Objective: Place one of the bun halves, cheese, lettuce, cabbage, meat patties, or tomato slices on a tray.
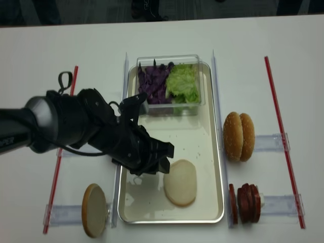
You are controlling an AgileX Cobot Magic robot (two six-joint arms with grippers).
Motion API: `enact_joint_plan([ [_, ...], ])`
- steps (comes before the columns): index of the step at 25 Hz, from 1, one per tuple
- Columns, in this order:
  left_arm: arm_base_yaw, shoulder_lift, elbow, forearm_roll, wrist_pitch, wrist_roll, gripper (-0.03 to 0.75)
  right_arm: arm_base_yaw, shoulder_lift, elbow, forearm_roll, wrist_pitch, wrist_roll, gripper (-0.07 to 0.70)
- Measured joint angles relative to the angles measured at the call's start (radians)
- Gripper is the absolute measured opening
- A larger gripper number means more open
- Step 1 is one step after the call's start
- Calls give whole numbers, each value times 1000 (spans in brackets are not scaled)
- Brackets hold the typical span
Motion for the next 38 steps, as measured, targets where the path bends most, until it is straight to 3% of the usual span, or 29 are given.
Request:
enact_joint_plan([
  [6,11,-44,-2,81,33,-63,298,0,0,0,0,0,0,463],
  [24,21,-155,-186,539,228,-382,298,0,0,0,0,0,0,463],
  [26,34,-159,-206,614,270,-431,298,0,0,0,0,0,0,463],
  [31,71,-165,-210,681,318,-477,298,0,0,0,0,0,0,463],
  [38,197,-199,-210,788,402,-498,298,0,0,0,0,0,0,463],
])
